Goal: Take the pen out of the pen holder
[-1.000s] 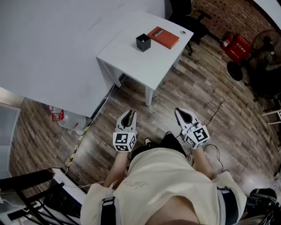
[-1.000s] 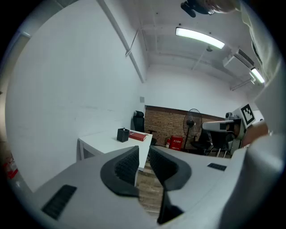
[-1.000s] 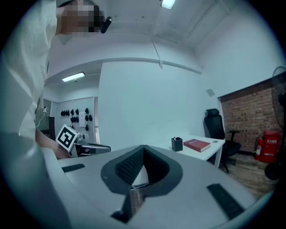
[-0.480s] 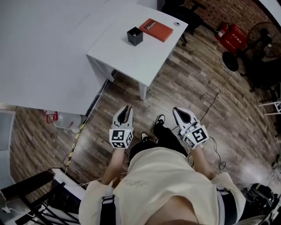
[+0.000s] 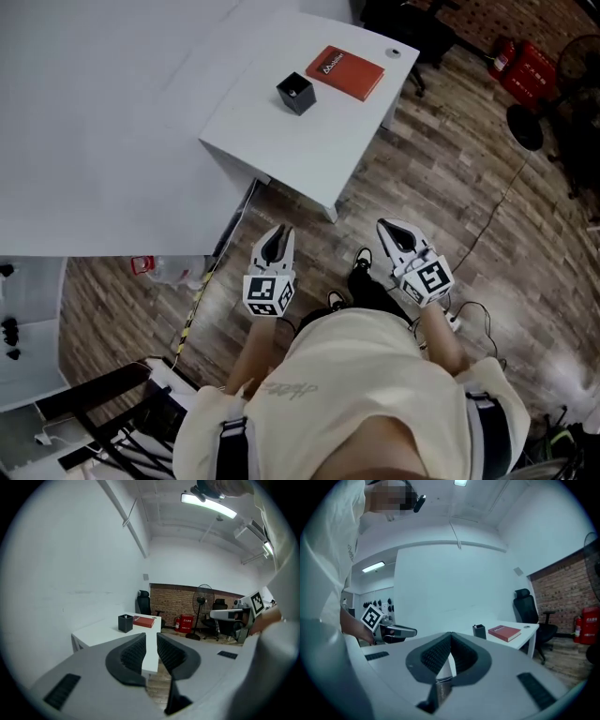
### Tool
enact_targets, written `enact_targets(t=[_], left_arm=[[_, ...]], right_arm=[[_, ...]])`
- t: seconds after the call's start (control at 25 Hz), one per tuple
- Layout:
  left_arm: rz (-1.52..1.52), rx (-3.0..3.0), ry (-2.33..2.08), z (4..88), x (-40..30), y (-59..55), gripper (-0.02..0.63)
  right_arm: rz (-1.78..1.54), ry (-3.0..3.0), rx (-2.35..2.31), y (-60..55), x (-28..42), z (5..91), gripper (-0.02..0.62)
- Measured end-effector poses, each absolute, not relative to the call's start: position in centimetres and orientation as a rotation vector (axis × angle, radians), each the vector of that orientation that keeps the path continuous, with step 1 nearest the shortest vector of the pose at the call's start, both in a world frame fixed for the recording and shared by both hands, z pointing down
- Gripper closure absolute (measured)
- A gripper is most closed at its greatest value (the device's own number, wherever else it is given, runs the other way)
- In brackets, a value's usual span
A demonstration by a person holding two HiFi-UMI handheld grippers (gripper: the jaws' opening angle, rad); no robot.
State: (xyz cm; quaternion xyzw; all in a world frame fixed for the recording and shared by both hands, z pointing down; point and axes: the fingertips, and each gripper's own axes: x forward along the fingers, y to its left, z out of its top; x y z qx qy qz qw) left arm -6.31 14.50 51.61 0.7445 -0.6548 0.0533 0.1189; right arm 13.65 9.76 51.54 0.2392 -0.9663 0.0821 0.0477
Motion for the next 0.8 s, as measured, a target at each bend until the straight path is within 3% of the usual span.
enact_targets(t=[0.4, 0.8], left_arm=[[0.141, 2.201, -2.028, 48.2, -7.9, 5.4, 0.523], [0.141, 2.077, -2.001, 51.4, -11.1, 3.8, 0.523]], right_arm=[[0.264, -2.986, 0.613, 0.6, 10.2, 52.2, 0.589], [0.312, -2.928, 0.483, -2.2, 6.4, 53.5, 0.589]])
